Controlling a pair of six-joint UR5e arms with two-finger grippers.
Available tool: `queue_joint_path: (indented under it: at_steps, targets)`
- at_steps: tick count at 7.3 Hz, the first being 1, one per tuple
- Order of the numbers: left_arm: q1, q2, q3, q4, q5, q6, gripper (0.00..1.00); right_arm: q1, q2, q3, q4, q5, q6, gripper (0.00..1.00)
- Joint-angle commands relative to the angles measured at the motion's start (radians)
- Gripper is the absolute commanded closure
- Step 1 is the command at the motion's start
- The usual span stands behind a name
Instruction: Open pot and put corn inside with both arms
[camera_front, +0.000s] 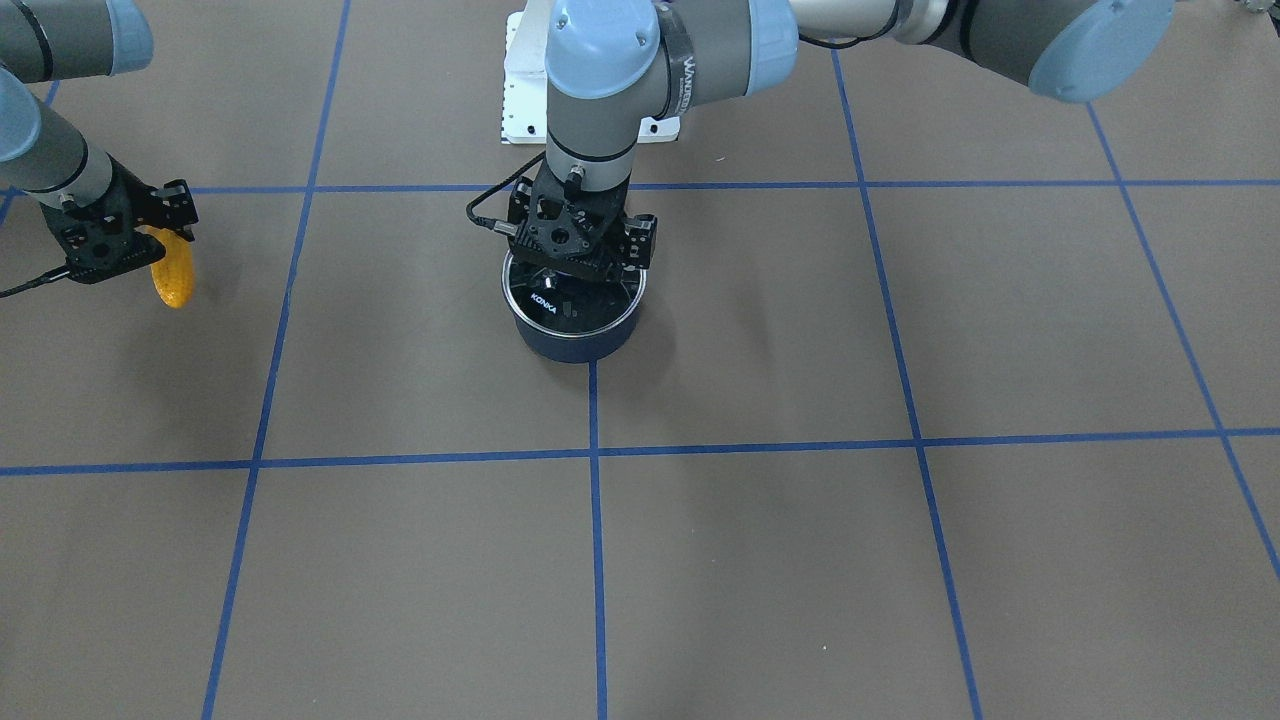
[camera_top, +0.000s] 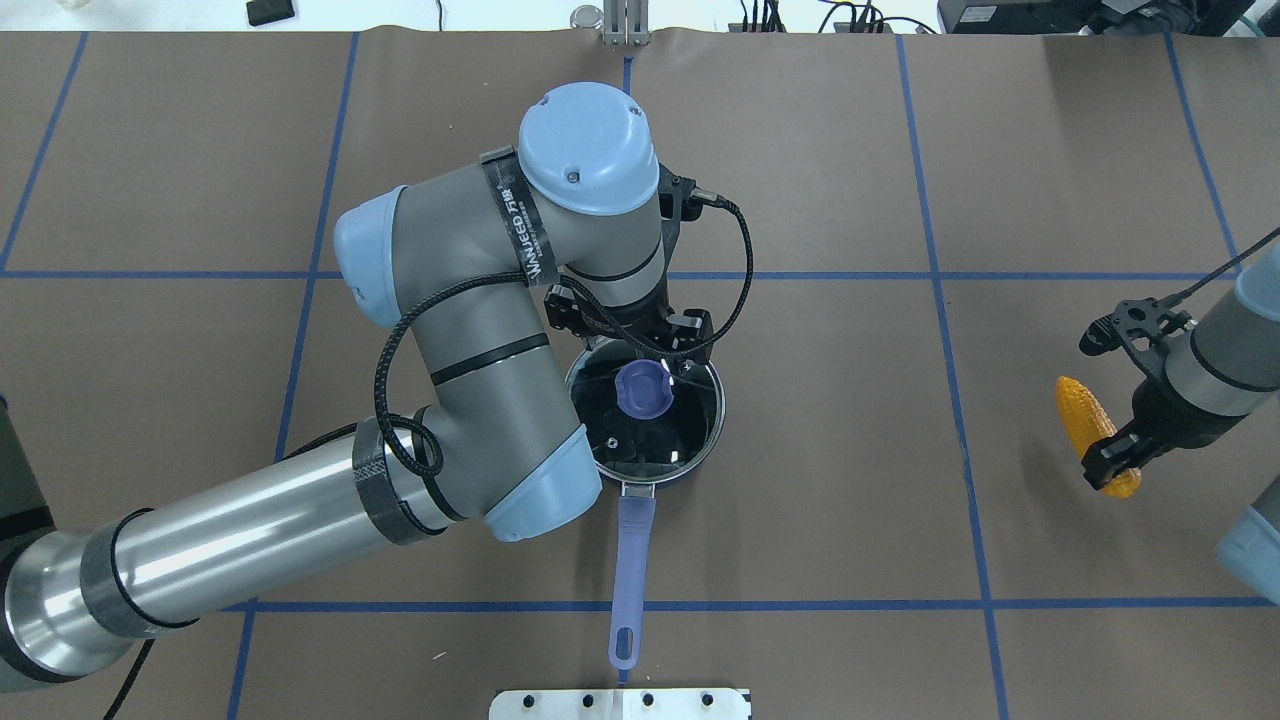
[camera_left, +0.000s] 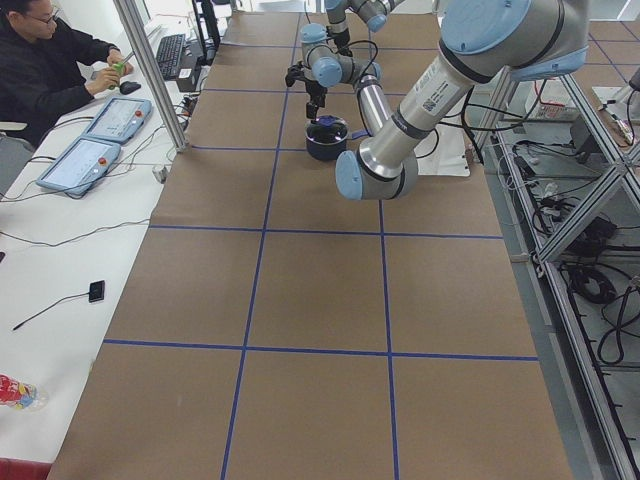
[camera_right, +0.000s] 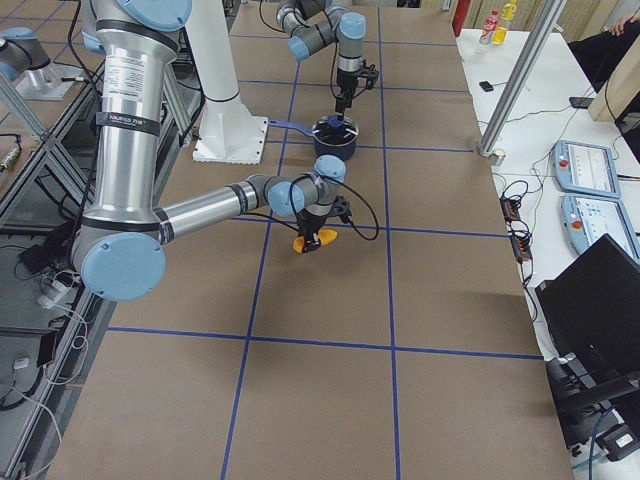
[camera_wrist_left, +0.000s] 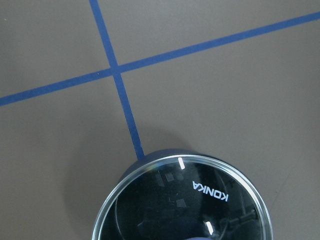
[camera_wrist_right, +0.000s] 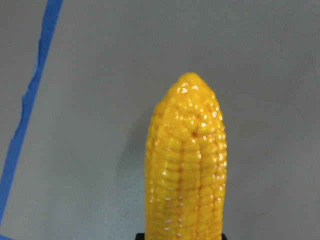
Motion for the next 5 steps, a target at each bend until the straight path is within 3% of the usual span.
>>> queue_joint_path:
  at_steps: [1, 5]
  targets:
    - [0.022, 0.003, 0.007, 0.001, 0.000, 0.001, 0.06, 0.010, 0.020, 0.001, -0.025, 0.001, -0.001, 0.72]
    - [0.036, 0.003, 0.007, 0.001, -0.008, -0.002, 0.08, 0.008, 0.022, 0.000, -0.026, 0.001, -0.001, 0.72]
